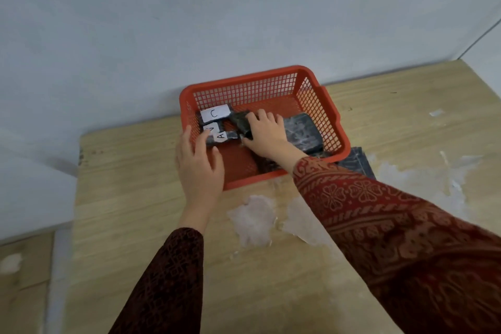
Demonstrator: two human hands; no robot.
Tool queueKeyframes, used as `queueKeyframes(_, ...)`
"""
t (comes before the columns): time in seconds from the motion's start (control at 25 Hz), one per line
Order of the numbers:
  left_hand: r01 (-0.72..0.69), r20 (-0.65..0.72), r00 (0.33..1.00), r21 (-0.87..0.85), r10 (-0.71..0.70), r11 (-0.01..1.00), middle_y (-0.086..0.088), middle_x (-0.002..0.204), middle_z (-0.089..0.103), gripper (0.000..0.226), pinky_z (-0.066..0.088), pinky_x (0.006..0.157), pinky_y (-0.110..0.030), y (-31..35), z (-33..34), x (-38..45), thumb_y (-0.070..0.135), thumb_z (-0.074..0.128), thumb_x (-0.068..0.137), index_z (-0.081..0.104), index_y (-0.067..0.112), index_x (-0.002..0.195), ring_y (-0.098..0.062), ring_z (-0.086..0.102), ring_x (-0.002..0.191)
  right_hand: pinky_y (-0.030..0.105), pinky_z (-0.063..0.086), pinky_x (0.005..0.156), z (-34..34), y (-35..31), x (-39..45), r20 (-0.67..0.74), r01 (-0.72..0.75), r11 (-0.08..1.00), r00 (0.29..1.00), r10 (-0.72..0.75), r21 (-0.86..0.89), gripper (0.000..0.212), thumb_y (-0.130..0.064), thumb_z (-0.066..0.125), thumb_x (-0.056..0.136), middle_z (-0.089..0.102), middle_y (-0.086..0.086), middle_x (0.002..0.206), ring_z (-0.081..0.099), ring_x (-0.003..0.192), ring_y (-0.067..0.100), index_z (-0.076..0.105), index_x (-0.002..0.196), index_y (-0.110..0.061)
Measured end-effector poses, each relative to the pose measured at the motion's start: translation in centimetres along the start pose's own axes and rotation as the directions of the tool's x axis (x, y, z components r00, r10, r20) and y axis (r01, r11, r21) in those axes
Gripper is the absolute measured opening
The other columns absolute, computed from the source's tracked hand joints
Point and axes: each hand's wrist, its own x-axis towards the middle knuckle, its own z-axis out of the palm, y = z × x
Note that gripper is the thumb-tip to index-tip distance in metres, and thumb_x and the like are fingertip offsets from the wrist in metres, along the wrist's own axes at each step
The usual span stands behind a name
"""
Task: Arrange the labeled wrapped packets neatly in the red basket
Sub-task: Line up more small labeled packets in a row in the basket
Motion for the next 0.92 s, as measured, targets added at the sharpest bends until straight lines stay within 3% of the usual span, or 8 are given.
queueKeyframes(0.12,0.183,0.044,0.983,-0.166,-0.178,0.969,-0.017,0.152,0.029,0.048,0.026,0.115,-0.037,-0.7,0.8,1.1,0.013,0.050,0.093,0.043,0.012,0.140,-0.028,0.025,0.142,0.049,0.036,0.100,0.6,-0.7,2.7,0.110,-0.021,0.994,0.993,0.033,-0.110,0.065,-0.043,0.057,0.087,0.042,0.017,0.138,0.046,0.123,0.040,0.032,0.137,-0.010)
queueKeyframes(0.28,0.201,-0.001,0.978,-0.236,-0.208,0.951,-0.013,0.150,0.034,0.053,0.026,0.110,-0.023,-1.3,1.5,1.1,0.012,0.045,0.095,0.033,0.012,0.146,-0.023,0.032,0.139,0.044,0.045,0.090,0.3,-1.8,4.7,0.132,-0.109,0.991,0.984,0.118,-0.073,0.066,-0.038,0.066,0.082,0.048,0.016,0.132,0.053,0.117,0.038,0.036,0.132,-0.007)
queueKeyframes(0.36,0.221,-0.013,0.973,-0.254,-0.231,0.942,-0.012,0.145,0.042,0.053,0.029,0.108,-0.022,-1.6,1.5,0.9,0.012,0.045,0.095,0.033,0.010,0.146,-0.022,0.039,0.134,0.042,0.048,0.085,-0.7,-1.4,5.3,0.169,-0.179,0.982,0.971,0.167,0.057,0.057,-0.035,0.062,0.084,0.054,0.017,0.125,0.056,0.113,0.039,0.040,0.128,-0.006)
queueKeyframes(0.48,0.223,-0.024,0.971,-0.259,-0.237,0.940,-0.011,0.137,0.049,0.051,0.026,0.097,-0.006,-1.7,1.4,0.7,0.011,0.045,0.095,0.035,0.010,0.145,-0.019,0.047,0.123,0.042,0.047,0.083,-2.4,0.3,5.7,0.128,-0.237,0.924,0.970,0.207,0.299,0.042,-0.033,0.047,0.090,0.059,0.021,0.115,0.059,0.104,0.041,0.045,0.121,-0.004)
queueKeyframes(0.6,0.216,-0.027,0.973,-0.257,-0.231,0.942,-0.010,0.133,0.052,0.051,0.020,0.087,0.007,-1.6,1.4,0.6,0.011,0.044,0.096,0.034,0.010,0.146,-0.002,0.043,0.109,0.033,0.038,0.072,-3.4,1.5,5.5,0.043,-0.184,0.783,0.979,0.197,0.594,0.028,-0.028,0.036,0.095,0.059,0.015,0.100,0.053,0.089,0.030,0.054,0.101,-0.006)
queueKeyframes(0.72,0.221,-0.025,0.972,-0.243,-0.234,0.944,-0.009,0.129,0.053,0.052,0.024,0.085,0.001,-1.7,1.3,0.7,0.012,0.044,0.096,0.032,0.013,0.147,0.004,0.037,0.102,0.033,0.044,0.069,-4.2,1.6,4.5,0.123,-0.112,0.673,0.992,0.031,0.731,0.015,-0.025,0.043,0.094,0.059,0.002,0.092,0.055,0.083,0.021,0.053,0.097,-0.015)
queueKeyframes(0.84,0.220,-0.022,0.973,-0.236,-0.231,0.947,-0.008,0.127,0.054,0.053,0.030,0.082,-0.007,-1.7,1.3,0.7,0.013,0.043,0.096,0.031,0.015,0.148,0.002,0.040,0.100,0.028,0.048,0.072,-4.2,1.1,3.2,0.307,0.080,0.841,0.909,-0.282,0.535,0.018,-0.031,0.056,0.090,0.060,-0.001,0.098,0.057,0.083,0.017,0.053,0.104,-0.020)
queueKeyframes(0.92,0.222,-0.025,0.972,-0.231,-0.233,0.947,-0.008,0.126,0.054,0.053,0.031,0.081,-0.009,-1.7,1.3,0.8,0.013,0.042,0.097,0.031,0.016,0.148,0.002,0.040,0.099,0.032,0.047,0.074,-3.7,0.0,2.4,0.400,0.228,0.905,0.838,-0.371,0.360,0.021,-0.034,0.061,0.088,0.061,0.004,0.101,0.055,0.084,0.019,0.059,0.104,-0.021)
